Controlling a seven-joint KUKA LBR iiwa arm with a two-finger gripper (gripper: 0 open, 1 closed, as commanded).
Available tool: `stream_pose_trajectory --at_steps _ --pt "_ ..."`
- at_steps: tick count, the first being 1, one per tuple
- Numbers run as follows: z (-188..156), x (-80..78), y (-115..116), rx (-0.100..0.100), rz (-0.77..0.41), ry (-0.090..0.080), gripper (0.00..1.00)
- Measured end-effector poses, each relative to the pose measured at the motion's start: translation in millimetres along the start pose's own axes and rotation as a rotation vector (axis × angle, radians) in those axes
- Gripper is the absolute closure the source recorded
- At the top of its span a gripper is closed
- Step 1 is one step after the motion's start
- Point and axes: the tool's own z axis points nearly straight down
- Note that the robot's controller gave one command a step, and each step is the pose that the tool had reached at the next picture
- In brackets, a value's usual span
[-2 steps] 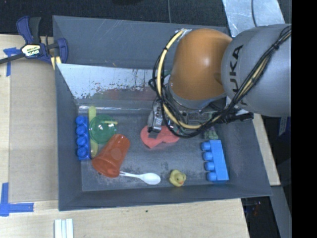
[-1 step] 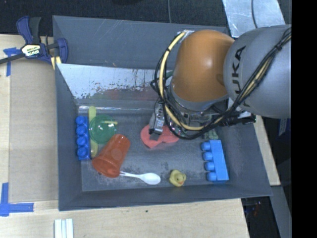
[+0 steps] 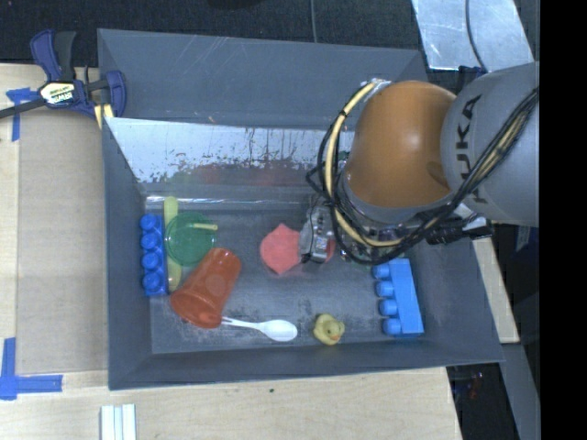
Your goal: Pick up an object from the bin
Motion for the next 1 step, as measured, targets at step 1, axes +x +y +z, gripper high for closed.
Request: stream_pose_trajectory --at_steps 1 --pt "55.4 -28.5 -28.7 -0.002 0.047 0.002 0.0"
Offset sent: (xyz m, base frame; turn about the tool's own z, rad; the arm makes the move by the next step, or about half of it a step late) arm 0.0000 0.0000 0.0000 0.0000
